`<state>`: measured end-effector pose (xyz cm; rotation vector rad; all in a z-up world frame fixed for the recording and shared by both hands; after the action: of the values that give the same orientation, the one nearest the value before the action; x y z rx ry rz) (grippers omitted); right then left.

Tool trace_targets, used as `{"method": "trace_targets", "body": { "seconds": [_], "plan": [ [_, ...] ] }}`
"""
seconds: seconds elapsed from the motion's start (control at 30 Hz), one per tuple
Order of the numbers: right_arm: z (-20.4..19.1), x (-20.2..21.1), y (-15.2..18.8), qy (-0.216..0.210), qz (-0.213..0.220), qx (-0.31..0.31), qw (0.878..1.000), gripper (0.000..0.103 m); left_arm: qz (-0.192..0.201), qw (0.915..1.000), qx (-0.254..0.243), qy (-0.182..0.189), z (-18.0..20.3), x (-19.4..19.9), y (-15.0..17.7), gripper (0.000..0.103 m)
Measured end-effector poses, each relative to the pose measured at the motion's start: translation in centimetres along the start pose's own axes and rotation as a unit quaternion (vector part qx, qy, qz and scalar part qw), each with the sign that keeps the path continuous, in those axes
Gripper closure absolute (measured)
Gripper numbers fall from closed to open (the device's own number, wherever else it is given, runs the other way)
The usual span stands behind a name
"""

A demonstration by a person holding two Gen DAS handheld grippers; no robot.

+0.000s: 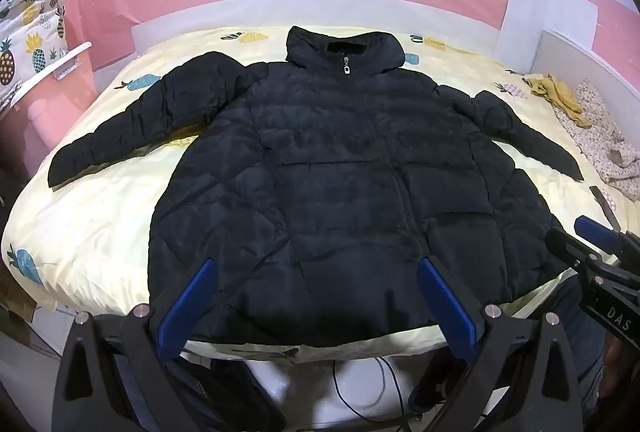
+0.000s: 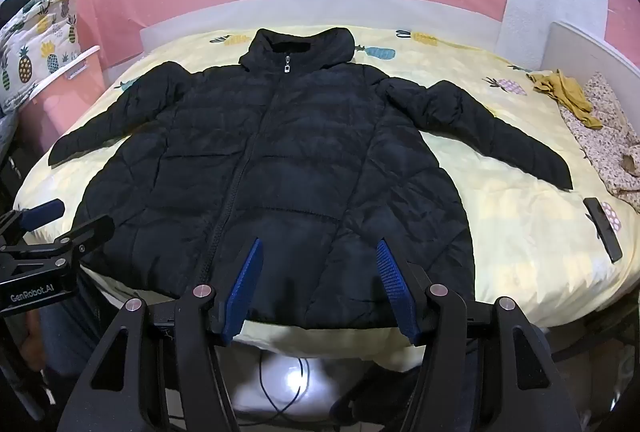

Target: Fold large clothes

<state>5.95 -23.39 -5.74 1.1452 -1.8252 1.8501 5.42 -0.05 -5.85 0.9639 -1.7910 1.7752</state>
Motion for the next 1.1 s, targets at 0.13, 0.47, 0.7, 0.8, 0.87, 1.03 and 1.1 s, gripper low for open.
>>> {"method": "trace_targets", "body": {
  "seconds": [0.13, 0.47, 0.7, 0.8, 0.87, 1.03, 1.1],
  "plan": [
    [0.01, -0.07, -0.02, 0.001, 0.000, 0.000, 1.000, 0.044, 0.001, 1.0000, 0.000, -0.001, 0.00, -0.02, 0.00, 0.002],
    [0.02, -0.28, 0.05, 0.001, -0.002, 0.000, 1.000, 0.044, 0.009, 0.9999, -0.005, -0.002, 0.40, 0.11, 0.31, 0.002],
    [-0.02, -0.22, -0.01, 0.002, -0.002, 0.000, 1.000, 0.044, 0.001, 1.0000, 0.001, -0.001, -0.01, -0.01, 0.01, 0.002],
    [-0.06, -0.11, -0.14, 0.002, -0.003, 0.000, 1.000, 0.044, 0.001, 1.0000, 0.001, -0.001, 0.01, -0.02, 0.01, 0.002],
    [-0.09, -0.04, -0.23, 0.002, -0.003, 0.000, 1.000, 0.044, 0.001, 1.0000, 0.001, -0.001, 0.01, 0.00, 0.01, 0.002],
    [0.03, -0.47, 0.24, 0.003, -0.004, 0.001, 1.000, 0.044, 0.001, 1.0000, 0.001, -0.001, -0.02, 0.02, 0.10, 0.002],
    [0.02, -0.49, 0.21, 0.002, -0.004, 0.001, 1.000, 0.044, 0.000, 1.0000, 0.001, 0.000, -0.01, 0.03, 0.11, 0.002]
  ]
}}
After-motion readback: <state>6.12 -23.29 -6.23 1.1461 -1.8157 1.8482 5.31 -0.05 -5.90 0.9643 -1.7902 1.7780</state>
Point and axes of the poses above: each gripper's, at about its wrist camera, not at the fingertips, and x roughly against the way its jaws point, z to its right, y to its underside, the point moved 8 cm from there along -x, roughly the way its jaws point, and after that the axes turned 10 degrees about -y, right-handed, at the moved point
